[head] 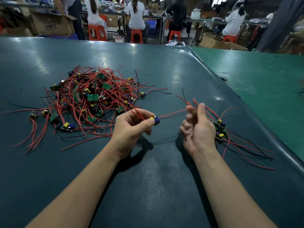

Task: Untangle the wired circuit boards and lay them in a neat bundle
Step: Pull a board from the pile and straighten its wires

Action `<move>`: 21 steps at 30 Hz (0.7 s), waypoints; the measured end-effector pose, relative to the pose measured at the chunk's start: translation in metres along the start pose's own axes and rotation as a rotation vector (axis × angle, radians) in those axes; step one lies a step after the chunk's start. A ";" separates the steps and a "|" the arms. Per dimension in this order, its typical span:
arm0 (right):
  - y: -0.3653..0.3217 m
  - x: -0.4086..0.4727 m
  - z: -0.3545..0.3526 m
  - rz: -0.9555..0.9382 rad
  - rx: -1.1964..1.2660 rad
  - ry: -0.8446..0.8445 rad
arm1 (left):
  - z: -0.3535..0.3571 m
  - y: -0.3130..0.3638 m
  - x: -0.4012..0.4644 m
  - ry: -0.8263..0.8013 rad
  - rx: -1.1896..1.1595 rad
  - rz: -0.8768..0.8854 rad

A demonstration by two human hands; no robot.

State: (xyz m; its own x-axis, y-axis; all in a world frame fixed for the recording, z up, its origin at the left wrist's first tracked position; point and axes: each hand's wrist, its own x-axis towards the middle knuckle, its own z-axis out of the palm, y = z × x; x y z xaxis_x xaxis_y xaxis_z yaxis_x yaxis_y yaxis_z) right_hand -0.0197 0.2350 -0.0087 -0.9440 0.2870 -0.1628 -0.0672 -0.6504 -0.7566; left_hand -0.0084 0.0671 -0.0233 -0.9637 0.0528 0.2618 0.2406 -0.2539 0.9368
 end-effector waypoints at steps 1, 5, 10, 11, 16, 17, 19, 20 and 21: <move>0.003 -0.003 0.001 -0.020 -0.110 -0.052 | 0.000 0.000 0.001 0.047 -0.016 0.006; 0.020 -0.016 0.006 0.037 -0.427 -0.315 | -0.002 -0.002 0.002 0.049 0.096 0.038; 0.017 -0.013 0.005 0.052 -0.373 -0.296 | -0.001 -0.001 -0.001 -0.003 0.128 0.016; 0.016 -0.012 0.005 0.047 -0.354 -0.275 | -0.001 -0.001 -0.001 0.000 0.113 0.006; 0.005 0.002 0.001 -0.032 -0.123 0.007 | -0.002 0.005 -0.001 0.001 -0.079 -0.036; 0.003 0.004 0.000 -0.044 -0.075 0.049 | -0.003 0.006 -0.001 0.010 -0.105 -0.036; 0.002 0.005 -0.003 -0.054 -0.020 0.085 | -0.004 0.008 -0.001 0.034 -0.133 -0.026; 0.003 0.005 -0.003 -0.059 -0.013 0.086 | -0.004 0.009 -0.002 0.045 -0.148 -0.022; 0.004 0.005 -0.003 -0.064 -0.015 0.086 | -0.003 0.009 -0.002 0.057 -0.167 -0.021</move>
State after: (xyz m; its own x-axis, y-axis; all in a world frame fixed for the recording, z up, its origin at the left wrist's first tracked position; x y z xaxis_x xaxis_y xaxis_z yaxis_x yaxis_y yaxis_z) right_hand -0.0238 0.2360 -0.0144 -0.9068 0.3872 -0.1666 -0.1212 -0.6183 -0.7766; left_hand -0.0050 0.0615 -0.0160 -0.9744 0.0059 0.2246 0.2025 -0.4102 0.8892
